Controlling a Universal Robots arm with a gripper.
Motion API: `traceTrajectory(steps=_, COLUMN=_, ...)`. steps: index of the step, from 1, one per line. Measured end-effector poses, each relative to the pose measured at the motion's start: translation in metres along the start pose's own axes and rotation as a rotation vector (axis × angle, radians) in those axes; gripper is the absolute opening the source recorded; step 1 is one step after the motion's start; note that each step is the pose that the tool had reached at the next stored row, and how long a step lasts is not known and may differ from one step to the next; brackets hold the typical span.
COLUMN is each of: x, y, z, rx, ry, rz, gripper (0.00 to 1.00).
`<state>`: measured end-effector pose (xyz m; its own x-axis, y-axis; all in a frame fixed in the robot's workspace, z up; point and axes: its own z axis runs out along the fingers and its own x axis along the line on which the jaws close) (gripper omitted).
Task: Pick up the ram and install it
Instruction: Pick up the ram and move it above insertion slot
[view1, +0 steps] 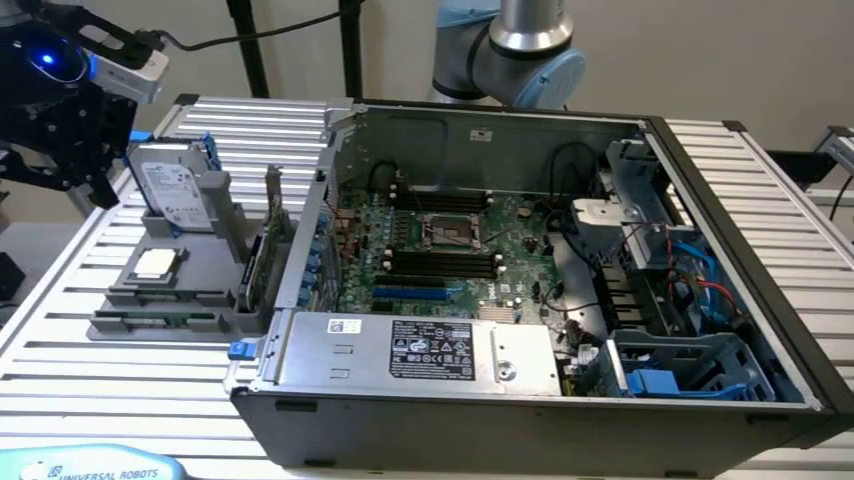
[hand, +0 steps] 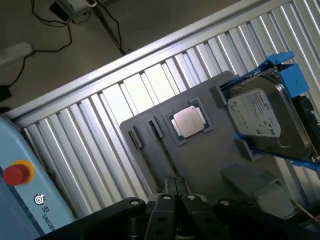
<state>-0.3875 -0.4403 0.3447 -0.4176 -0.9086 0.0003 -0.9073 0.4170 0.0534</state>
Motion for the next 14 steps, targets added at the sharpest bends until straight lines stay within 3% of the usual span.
traceTrajectory(steps=14, x=0.000, y=-0.0007, z=0.0125, rx=0.0002, ry=0.0139, rz=-0.255, gripper=0.11)
